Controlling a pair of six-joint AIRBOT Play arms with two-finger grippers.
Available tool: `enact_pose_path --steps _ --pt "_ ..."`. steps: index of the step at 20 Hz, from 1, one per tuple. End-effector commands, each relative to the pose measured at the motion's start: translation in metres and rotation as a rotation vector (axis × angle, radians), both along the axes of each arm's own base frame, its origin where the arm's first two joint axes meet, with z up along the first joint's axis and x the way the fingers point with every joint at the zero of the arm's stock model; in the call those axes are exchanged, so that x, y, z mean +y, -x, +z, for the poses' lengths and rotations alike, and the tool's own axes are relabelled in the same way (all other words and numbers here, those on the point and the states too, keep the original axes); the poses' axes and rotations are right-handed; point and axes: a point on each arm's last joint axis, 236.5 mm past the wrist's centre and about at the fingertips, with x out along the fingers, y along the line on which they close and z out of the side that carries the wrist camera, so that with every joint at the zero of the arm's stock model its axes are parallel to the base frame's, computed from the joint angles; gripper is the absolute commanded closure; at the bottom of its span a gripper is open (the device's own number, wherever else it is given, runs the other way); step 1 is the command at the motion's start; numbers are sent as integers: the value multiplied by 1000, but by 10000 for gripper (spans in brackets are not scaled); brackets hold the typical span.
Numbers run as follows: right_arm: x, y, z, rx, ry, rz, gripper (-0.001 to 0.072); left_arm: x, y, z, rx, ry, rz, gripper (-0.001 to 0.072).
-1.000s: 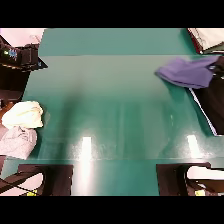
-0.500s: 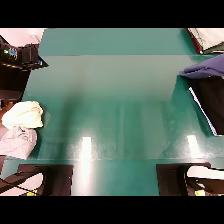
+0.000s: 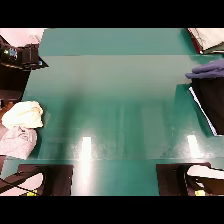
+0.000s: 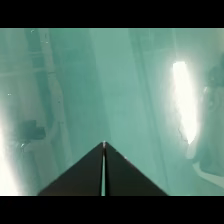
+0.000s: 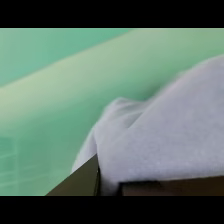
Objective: Fold the shirts.
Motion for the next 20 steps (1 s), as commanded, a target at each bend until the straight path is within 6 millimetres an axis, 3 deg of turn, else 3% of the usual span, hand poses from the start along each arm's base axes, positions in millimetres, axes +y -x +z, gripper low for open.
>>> enact_pose_path --steps 1,9,10,11,12,13,15,17,19,20 --pt "-22 36 -9 120 40 -103 694 0 1 -1 -6 -15 -22 674" --pt "-41 113 -54 489 31 -279 667 0 1 -1 -23 -36 -52 674" --pt "-45 122 -57 527 43 -298 496 0 1 -1 -25 -39 -55 674" --pt "-49 132 -60 567 56 -320 269 0 1 -1 -26 -39 -56 674" --pt "-51 140 -61 598 62 -333 197 0 1 -1 -27 -41 -59 674" --pt "-50 144 -63 619 59 -337 197 0 1 -1 -28 -42 -60 674" --pt "-44 144 -64 623 29 -338 199 0 1 -1 -28 -41 -60 674" --pt "-21 126 -63 587 -28 -281 202 0 1 -1 -29 -40 -59 674" --pt "21 95 -57 519 -87 -139 210 0 -2 1 -41 -39 -53 674" --pt "50 76 -52 479 -118 -40 210 0 -2 2 -44 -38 -52 674"
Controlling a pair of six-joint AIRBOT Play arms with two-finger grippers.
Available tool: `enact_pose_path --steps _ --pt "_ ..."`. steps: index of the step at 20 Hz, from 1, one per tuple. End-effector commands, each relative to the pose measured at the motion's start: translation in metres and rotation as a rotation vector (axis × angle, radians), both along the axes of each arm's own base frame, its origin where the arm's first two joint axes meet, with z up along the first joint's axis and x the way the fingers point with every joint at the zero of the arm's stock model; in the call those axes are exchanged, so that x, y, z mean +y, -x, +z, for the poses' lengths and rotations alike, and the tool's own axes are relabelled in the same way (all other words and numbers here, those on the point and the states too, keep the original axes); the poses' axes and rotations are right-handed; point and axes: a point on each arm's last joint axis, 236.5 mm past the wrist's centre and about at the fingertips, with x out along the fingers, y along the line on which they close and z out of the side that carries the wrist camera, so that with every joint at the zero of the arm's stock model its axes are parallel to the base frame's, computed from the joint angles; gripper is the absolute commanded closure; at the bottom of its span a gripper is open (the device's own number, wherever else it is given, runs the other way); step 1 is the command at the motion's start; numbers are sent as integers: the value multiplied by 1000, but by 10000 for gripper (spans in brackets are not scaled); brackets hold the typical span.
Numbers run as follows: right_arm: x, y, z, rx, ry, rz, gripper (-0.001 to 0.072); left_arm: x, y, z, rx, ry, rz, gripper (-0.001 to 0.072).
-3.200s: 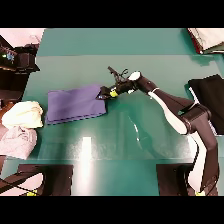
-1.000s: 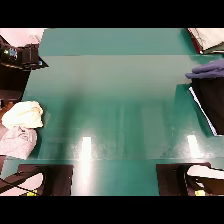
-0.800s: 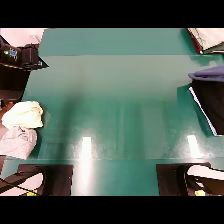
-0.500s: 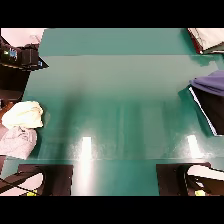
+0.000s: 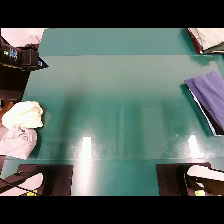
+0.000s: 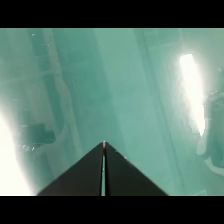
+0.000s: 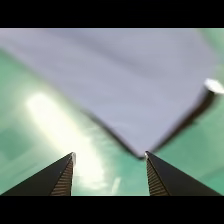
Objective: Fold the shirts.
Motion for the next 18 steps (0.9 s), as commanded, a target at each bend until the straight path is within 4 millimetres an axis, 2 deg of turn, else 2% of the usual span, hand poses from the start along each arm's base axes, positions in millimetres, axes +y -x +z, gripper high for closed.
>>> enact_pose_path --steps 1,3,5,7,8,9,11,14,16,18 --pt "85 -45 13 -112 -169 216 211 0 0 0 -1 3 1 674" --pt "154 -67 23 -153 -247 403 211 0 0 0 2 2 0 673" --pt "216 -78 24 -156 -254 566 226 0 -3 2 -14 5 7 674" --pt "276 -80 26 -161 -259 721 473 0 -6 4 -27 6 13 674" --pt "306 -79 28 -171 -259 804 633 1 -6 4 -28 7 14 674" --pt "331 -75 28 -179 -255 884 691 1 -6 4 -28 7 14 674" --pt "377 -65 30 -195 -255 1006 691 1 -6 4 -28 7 14 673" --pt "425 -56 36 -253 -250 1137 692 1 -6 4 -28 7 14 674" --pt "438 -54 39 -276 -250 1168 692 1 -6 4 -28 7 14 674" --pt "441 -51 39 -273 -252 1178 692 1 -6 4 -28 7 14 674"
